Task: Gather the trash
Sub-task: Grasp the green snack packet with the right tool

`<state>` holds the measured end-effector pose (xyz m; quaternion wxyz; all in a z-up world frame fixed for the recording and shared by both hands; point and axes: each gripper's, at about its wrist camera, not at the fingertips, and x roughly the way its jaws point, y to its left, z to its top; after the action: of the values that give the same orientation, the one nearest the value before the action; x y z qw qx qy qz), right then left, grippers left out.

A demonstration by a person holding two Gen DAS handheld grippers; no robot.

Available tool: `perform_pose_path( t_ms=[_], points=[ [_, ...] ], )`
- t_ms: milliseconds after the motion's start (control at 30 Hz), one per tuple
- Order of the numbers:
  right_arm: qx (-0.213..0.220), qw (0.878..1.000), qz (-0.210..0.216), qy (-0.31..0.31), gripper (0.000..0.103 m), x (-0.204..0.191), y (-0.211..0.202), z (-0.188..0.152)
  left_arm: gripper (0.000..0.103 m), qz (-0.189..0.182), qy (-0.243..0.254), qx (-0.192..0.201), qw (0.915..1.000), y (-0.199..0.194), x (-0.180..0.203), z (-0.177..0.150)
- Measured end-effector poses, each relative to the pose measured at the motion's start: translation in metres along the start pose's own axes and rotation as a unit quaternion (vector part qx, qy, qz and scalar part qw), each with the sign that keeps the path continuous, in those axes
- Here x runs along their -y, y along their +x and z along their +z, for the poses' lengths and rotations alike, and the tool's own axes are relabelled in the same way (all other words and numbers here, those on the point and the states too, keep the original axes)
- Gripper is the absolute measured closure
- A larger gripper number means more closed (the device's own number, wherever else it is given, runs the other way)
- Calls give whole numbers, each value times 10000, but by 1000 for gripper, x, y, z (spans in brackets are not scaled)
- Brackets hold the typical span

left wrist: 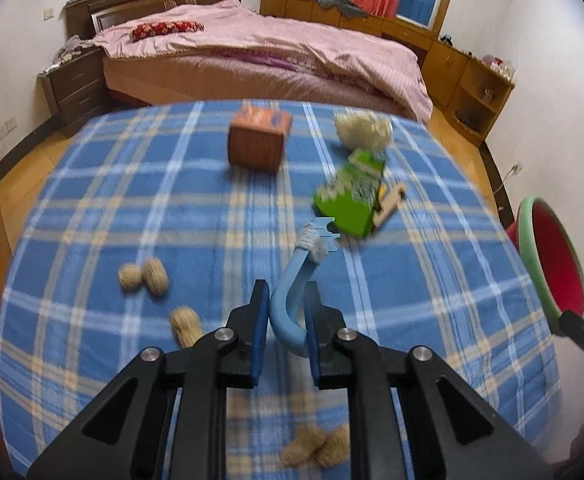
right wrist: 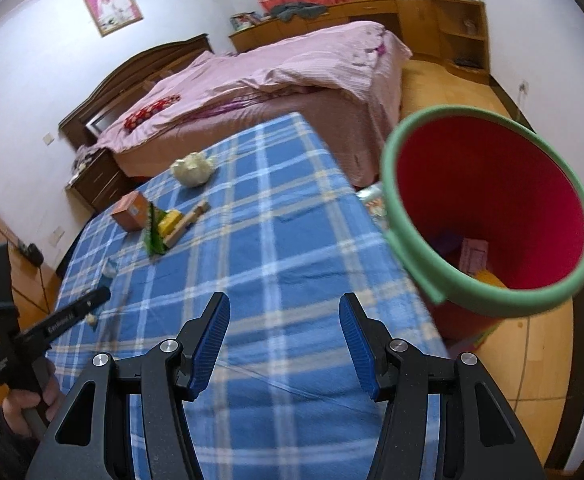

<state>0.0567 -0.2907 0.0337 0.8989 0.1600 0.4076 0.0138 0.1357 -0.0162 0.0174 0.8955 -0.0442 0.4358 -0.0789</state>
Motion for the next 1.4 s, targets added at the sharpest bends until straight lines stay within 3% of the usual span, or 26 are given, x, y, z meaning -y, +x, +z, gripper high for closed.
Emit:
perform_pose_path(
  t_ms=[367, 700, 1067, 1233, 1300, 1400],
  points=[
    [-89, 9988, 224, -418, 45, -55, 41, 22, 86, 134, -351, 323, 9988, 8, -39, 35],
    [-110, 9957, 403, -828, 45, -111, 88, 45, 86, 213, -870, 276, 9956, 30, -76, 33],
    [-131, 9922, 421, -1168, 45, -149, 137, 60, 86, 186, -1006, 263, 9944, 33, -84, 32],
    [-202, 9903, 479, -1291, 70, -158, 150, 61, 86, 127, -1030, 253, 9943, 33, -85, 31],
    [-219, 9890, 493, -1374, 88, -161, 153, 59, 86, 106, -1027, 247, 9944, 33, -85, 31],
    [-179, 9865, 652, -1494, 96, -166, 150, 55, 86, 82, -1023, 247, 9944, 32, -84, 31]
  ],
)
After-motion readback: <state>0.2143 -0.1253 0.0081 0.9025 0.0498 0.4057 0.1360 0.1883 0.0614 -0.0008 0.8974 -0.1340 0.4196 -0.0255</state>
